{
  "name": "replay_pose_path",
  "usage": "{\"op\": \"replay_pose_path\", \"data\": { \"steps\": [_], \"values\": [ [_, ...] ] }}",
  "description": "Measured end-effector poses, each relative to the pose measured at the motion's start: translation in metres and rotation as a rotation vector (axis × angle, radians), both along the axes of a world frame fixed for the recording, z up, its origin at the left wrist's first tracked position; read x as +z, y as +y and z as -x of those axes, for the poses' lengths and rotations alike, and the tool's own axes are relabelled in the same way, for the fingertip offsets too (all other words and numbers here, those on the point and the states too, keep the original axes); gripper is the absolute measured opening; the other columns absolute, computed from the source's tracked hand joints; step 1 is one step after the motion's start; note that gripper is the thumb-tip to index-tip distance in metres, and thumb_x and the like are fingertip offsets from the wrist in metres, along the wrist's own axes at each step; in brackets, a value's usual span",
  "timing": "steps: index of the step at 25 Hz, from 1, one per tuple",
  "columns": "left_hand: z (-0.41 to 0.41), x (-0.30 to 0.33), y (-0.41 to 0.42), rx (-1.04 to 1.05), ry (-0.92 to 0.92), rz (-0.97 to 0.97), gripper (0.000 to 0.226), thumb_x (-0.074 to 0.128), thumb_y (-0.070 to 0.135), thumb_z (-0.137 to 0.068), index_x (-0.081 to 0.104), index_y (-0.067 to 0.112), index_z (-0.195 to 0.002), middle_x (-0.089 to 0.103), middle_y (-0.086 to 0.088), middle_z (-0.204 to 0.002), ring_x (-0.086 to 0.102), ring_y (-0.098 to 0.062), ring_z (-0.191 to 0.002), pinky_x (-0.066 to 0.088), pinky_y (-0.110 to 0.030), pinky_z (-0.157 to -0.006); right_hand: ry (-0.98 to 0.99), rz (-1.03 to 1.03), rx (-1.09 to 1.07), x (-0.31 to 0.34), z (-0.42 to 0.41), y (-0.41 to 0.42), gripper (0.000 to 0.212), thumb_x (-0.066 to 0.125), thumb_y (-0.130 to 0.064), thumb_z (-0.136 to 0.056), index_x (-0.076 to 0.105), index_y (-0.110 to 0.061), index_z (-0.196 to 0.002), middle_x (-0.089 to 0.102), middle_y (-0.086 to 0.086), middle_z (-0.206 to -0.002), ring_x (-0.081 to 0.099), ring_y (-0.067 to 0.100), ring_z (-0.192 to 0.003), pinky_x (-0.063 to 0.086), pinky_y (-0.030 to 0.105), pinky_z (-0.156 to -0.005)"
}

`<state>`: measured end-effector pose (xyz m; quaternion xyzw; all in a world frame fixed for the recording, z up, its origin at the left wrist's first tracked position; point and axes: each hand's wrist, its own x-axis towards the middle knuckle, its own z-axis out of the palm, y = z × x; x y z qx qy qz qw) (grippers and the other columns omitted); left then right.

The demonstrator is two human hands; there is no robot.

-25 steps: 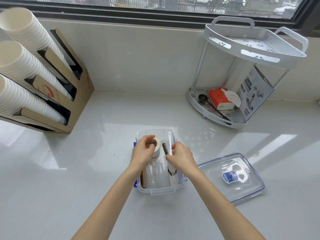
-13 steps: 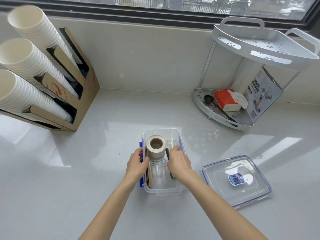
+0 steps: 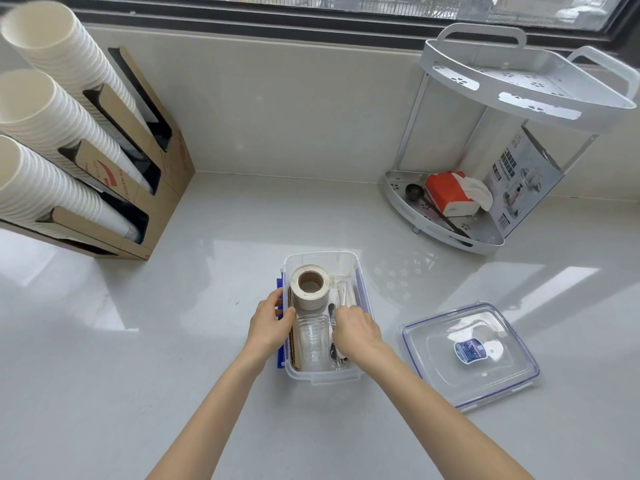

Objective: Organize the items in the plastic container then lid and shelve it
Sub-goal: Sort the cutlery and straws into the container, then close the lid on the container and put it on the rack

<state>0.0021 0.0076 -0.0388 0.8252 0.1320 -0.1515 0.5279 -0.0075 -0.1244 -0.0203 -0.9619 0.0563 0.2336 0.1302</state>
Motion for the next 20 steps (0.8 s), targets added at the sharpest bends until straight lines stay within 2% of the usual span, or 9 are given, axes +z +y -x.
{"op": "replay_pose_path", "data": {
  "steps": [3,4,6,8,11,15,18,20],
  "values": [
    [-0.003,0.0,0.001,-0.008,-0.001,-0.011,0.044,0.044,0.016,-0.092,0.039,0.019,-0.136,0.047,-0.01,-0.136,0.05,-0.024,-0.117,0.043,-0.034,-0.093,-0.026,-0.036,-0.021,0.004,0.0,-0.006,0.015,0.038,0.005,-0.087,0.051,-0.002,-0.087,0.051,0.022,-0.116,0.051,0.039,-0.105,0.04,0.038,-0.078],
    [-0.003,0.0,0.001,-0.01,0.002,-0.012,0.044,0.045,0.016,-0.092,0.039,0.018,-0.136,0.047,-0.01,-0.136,0.05,-0.024,-0.117,0.043,-0.035,-0.093,-0.071,-0.082,-0.034,0.005,0.0,-0.009,0.015,0.038,0.001,-0.088,0.053,-0.001,-0.086,0.053,0.02,-0.112,0.051,0.039,-0.102,0.04,0.037,-0.078],
    [-0.005,0.002,0.0,0.004,0.008,-0.023,0.047,0.047,0.016,-0.091,0.037,0.017,-0.137,0.045,-0.01,-0.138,0.05,-0.025,-0.118,0.043,-0.037,-0.097,-0.174,-0.215,-0.076,0.006,-0.002,-0.018,0.027,0.039,-0.008,-0.089,0.059,-0.006,-0.107,0.06,0.013,-0.117,0.054,0.036,-0.106,0.045,0.037,-0.086],
    [-0.006,0.007,-0.002,0.058,-0.023,-0.054,0.053,0.05,0.017,-0.089,0.032,0.014,-0.139,0.039,-0.012,-0.141,0.044,-0.026,-0.126,0.037,-0.039,-0.104,-0.269,-0.324,-0.152,0.01,-0.002,-0.028,0.033,0.042,-0.015,-0.089,0.058,-0.014,-0.117,0.065,0.007,-0.117,0.058,0.03,-0.108,0.047,0.038,-0.091],
    [-0.007,0.022,-0.014,0.1,-0.14,-0.057,0.051,0.048,0.015,-0.09,0.032,0.011,-0.138,0.035,-0.013,-0.142,0.038,-0.025,-0.13,0.03,-0.035,-0.108,-0.356,-0.413,-0.267,0.014,0.001,-0.05,0.029,0.044,-0.018,-0.09,0.062,-0.016,-0.113,0.068,0.006,-0.111,0.06,0.026,-0.104,0.048,0.037,-0.089],
    [-0.007,0.039,-0.037,0.091,-0.244,0.03,0.039,0.042,0.008,-0.09,0.043,0.01,-0.13,0.046,-0.01,-0.135,0.048,-0.017,-0.115,0.033,-0.023,-0.095,-0.363,-0.404,-0.403,0.011,0.012,-0.081,0.028,0.043,-0.019,-0.09,0.063,-0.017,-0.11,0.069,0.006,-0.109,0.06,0.025,-0.103,0.044,0.031,-0.083],
    [-0.003,0.044,-0.065,0.009,-0.249,0.098,0.034,0.04,0.007,-0.091,0.048,0.007,-0.124,0.059,-0.008,-0.118,0.053,-0.015,-0.107,0.038,-0.025,-0.096,-0.331,-0.449,-0.475,0.005,0.023,-0.108,0.029,0.043,-0.016,-0.089,0.061,-0.014,-0.112,0.067,0.008,-0.11,0.059,0.026,-0.102,0.044,0.031,-0.084],
    [0.0,0.044,-0.087,-0.072,-0.223,0.14,0.032,0.038,0.006,-0.092,0.05,0.004,-0.121,0.062,-0.007,-0.108,0.058,-0.017,-0.102,0.042,-0.028,-0.096,-0.308,-0.489,-0.537,0.001,0.031,-0.126,0.03,0.044,-0.015,-0.088,0.058,-0.013,-0.115,0.066,0.008,-0.11,0.059,0.026,-0.104,0.043,0.031,-0.084]
  ]
}}
